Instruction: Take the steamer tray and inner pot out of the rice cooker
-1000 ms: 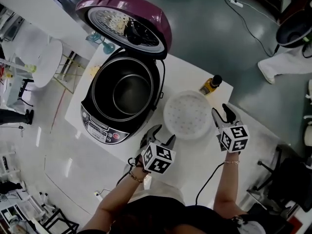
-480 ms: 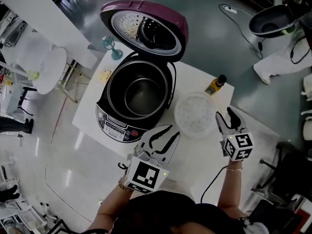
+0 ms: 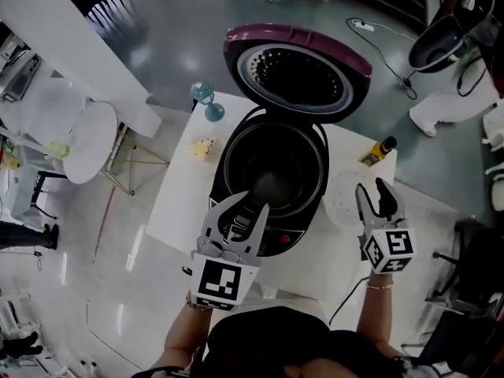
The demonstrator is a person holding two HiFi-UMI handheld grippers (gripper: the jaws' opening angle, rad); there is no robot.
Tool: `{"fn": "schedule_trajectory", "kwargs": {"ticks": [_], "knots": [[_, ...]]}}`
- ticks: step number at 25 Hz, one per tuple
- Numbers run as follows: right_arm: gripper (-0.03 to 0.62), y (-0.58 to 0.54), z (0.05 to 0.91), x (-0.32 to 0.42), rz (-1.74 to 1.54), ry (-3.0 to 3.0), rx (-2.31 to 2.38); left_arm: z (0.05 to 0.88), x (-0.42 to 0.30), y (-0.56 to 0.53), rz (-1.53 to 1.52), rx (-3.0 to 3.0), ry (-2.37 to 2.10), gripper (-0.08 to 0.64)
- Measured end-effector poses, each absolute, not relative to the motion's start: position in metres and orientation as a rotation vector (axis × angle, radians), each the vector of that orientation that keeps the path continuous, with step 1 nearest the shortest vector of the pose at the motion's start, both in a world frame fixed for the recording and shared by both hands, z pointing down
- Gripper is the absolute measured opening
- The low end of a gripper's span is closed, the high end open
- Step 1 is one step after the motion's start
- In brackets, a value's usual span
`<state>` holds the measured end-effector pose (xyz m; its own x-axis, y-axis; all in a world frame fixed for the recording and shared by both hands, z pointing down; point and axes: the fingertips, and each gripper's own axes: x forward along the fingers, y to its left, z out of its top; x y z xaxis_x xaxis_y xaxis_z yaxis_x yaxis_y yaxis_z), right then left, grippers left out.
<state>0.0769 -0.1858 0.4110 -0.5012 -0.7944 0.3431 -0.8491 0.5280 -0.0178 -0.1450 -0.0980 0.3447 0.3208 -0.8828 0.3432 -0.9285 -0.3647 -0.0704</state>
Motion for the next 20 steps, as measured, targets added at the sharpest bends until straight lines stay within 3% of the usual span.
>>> {"fn": "schedule_trajectory", "kwargs": {"ticks": [10, 15, 20], "knots": [[0.195, -0.199, 0.399, -0.01, 0.204, -2.364, 1.476, 0.358, -0.257, -0.132, 0.709, 2.41, -1.664, 0.104], [0.195, -0.207, 0.401, -0.033, 0.178, -2.299, 1.465, 0.382, -0.278, -0.15, 0.785, 2.392, -1.538, 0.106], [0.202, -0.211, 0.415, -0.051, 0.134, -2.174, 1.401, 0.414, -0.27, -0.169, 0.933, 2.416, -1.338, 0.189]]}}
